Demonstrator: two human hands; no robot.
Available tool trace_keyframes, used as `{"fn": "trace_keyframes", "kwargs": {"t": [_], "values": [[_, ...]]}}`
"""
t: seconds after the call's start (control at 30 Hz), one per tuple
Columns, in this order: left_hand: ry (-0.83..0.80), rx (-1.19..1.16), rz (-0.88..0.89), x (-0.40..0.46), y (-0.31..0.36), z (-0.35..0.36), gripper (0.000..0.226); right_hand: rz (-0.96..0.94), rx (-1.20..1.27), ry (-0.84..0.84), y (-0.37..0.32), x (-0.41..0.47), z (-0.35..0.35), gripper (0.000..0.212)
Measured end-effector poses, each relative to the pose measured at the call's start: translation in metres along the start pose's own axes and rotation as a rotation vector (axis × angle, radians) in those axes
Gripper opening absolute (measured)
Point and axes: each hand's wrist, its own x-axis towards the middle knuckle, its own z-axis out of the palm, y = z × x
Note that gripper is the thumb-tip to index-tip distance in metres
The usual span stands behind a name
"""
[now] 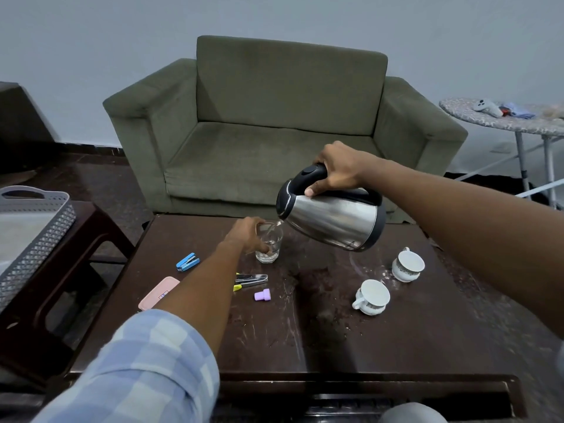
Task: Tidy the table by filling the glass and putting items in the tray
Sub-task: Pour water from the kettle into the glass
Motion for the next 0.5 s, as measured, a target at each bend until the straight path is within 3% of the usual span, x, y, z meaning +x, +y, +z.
{"fn": "trace_keyframes", "kwargs": {"t": [0.5], "values": [[-0.014, -0.019, -0.006, 0.001, -0.001, 0.001, 0.095, -0.030, -0.022, 0.003, 0.003, -0.005, -0.013, 0.044]]}}
